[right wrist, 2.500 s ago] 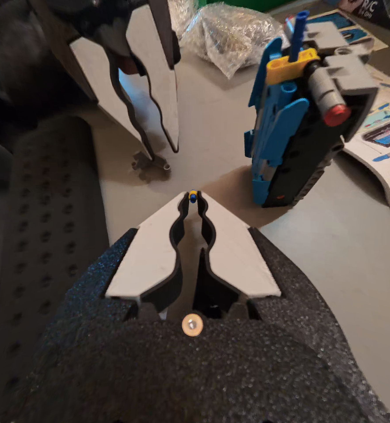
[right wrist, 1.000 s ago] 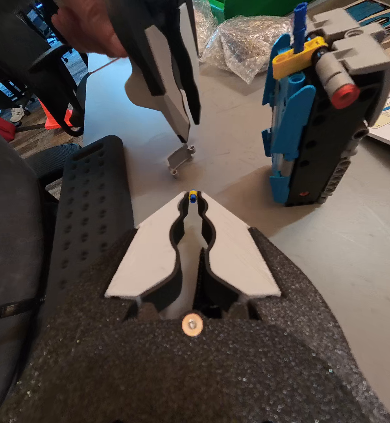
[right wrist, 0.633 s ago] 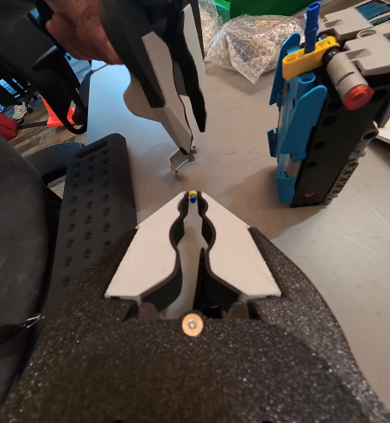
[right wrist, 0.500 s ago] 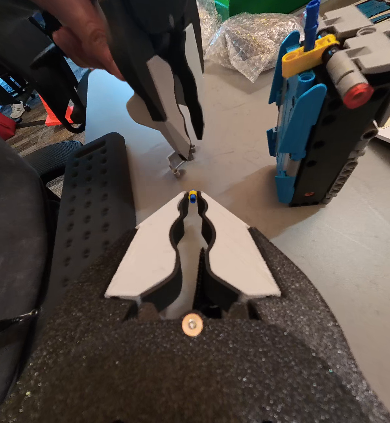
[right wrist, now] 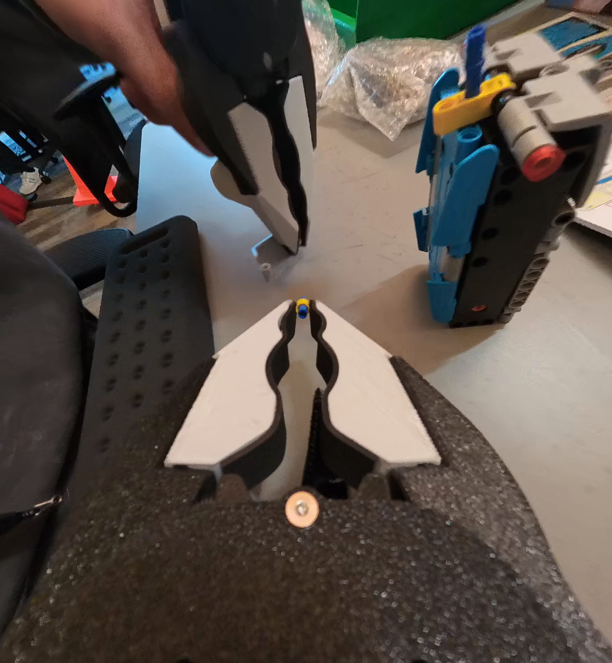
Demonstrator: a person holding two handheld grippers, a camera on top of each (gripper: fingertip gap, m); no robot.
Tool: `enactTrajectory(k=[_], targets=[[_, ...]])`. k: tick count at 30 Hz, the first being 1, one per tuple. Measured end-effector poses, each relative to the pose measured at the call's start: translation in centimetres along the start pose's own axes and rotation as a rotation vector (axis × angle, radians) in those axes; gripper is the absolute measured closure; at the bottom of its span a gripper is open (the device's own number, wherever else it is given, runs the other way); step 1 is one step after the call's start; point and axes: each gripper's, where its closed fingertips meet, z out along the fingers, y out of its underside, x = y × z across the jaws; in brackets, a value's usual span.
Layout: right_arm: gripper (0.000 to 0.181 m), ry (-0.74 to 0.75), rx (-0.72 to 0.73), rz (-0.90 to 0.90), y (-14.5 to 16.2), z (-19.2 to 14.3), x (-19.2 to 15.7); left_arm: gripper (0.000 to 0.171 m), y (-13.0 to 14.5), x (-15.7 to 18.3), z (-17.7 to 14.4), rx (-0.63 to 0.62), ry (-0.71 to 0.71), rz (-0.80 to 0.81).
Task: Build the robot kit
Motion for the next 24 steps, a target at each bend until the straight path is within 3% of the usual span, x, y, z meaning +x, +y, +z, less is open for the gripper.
enactTrajectory(k=[6, 9, 13, 16, 20, 24], targets=[[0.174, -0.029, 0.253, 0.11, -3.4, -3.3, 0.6, 0.165, -4.8, 4.7, -3.5, 0.492, 0.265, 0.316], [0.174, -0.135, 0.409, 0.174, -5.3, -5.5, 0.0, 0.165, -6.6, 6.9, -5.7, 0.763, 0.361, 0.423], [0.175, -0.225, 0.478, 0.178, -6.2, -6.6, -1.0, 0.165, -8.1, 8.4, -8.3, 1.045, 0.45, 0.498], [0.175, -0.242, 0.471, 0.16, -6.3, -6.3, -1.5, 0.165, -8.2, 9.3, -8.4, 1.102, 0.486, 0.567], [0.174, -0.242, 0.433, 0.22, -5.7, -5.5, -0.9, 0.165, -8.6, 9.4, -7.3, 1.121, 0.3, 0.717], [0.175, -0.154, 0.417, 0.266, -4.9, -5.7, 1.3, 0.165, -8.2, 7.7, -3.4, 0.947, 0.188, 0.735]])
